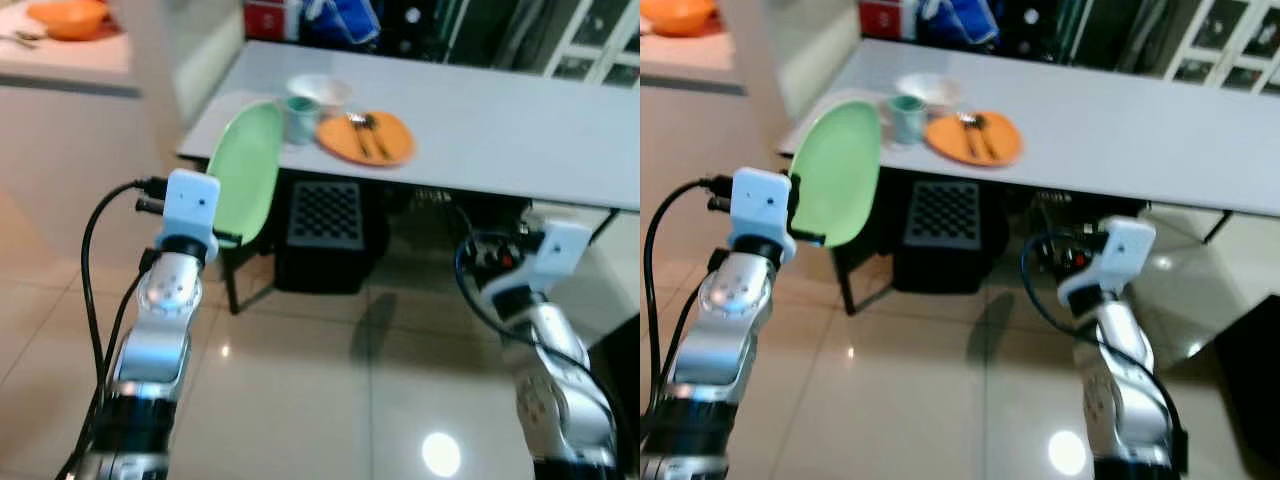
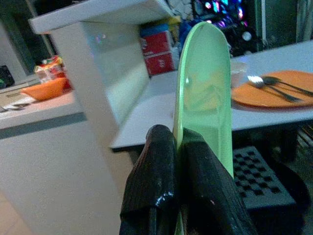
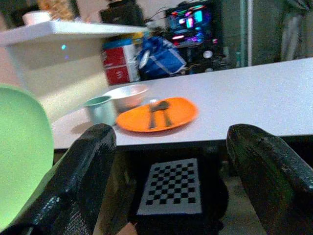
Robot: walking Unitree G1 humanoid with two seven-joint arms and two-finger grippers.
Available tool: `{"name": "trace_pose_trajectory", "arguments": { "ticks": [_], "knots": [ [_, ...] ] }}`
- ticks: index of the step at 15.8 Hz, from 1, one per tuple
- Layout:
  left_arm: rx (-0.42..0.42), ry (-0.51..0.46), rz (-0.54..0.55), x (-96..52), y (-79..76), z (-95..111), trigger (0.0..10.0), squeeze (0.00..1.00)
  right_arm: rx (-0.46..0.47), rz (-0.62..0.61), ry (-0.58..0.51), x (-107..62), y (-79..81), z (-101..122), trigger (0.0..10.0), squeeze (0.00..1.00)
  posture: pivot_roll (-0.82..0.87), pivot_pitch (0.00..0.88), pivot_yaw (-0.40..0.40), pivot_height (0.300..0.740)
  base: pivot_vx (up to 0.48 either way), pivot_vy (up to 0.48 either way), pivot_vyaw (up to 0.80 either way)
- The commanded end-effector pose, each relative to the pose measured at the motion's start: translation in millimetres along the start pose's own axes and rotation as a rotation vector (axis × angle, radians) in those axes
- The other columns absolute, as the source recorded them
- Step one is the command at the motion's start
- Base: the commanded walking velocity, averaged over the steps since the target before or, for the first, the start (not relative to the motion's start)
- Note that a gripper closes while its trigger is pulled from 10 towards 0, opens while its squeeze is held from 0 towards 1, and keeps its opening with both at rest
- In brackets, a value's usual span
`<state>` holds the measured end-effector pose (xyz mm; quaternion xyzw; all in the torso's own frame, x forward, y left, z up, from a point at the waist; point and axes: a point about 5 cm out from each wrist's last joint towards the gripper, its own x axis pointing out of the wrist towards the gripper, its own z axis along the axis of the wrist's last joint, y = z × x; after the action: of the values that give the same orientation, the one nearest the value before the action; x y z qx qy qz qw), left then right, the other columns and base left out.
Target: Setting the table
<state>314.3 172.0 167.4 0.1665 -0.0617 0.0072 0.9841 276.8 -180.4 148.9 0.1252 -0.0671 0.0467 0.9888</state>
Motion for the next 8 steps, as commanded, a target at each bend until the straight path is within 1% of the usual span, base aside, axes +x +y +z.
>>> {"name": "trace_pose_trajectory", "arguments": {
  "ticks": [1,2,6,8],
  "knots": [
    [-0.002,-0.039,-0.046,-0.7,-13.4,5,10.0,0.0,-0.016,-0.066,0.026,-1.7,-13.6,-3,10.0,0.0,-0.05,0.0,-0.03,0.74,0.0,-0.465,0.0],
    [-0.007,-0.032,-0.048,-1.7,-14.1,3,10.0,0.0,-0.037,-0.06,0.032,-1.9,-13.7,-5,10.0,0.0,-0.04,0.0,-0.029,0.74,0.0,-0.465,0.0],
    [0.0,-0.006,-0.067,-5.3,-19.5,-5,10.0,0.0,-0.032,-0.058,0.055,-3.9,-12.2,-10,10.0,0.0,-0.04,0.0,-0.03,0.74,0.0,-0.465,0.0],
    [0.001,-0.005,-0.072,-5.3,-20.5,-5,10.0,0.0,-0.032,-0.056,0.056,-3.2,-11.4,-11,10.0,0.0,-0.05,0.0,-0.028,0.74,0.0,-0.465,0.0]
  ]
}}
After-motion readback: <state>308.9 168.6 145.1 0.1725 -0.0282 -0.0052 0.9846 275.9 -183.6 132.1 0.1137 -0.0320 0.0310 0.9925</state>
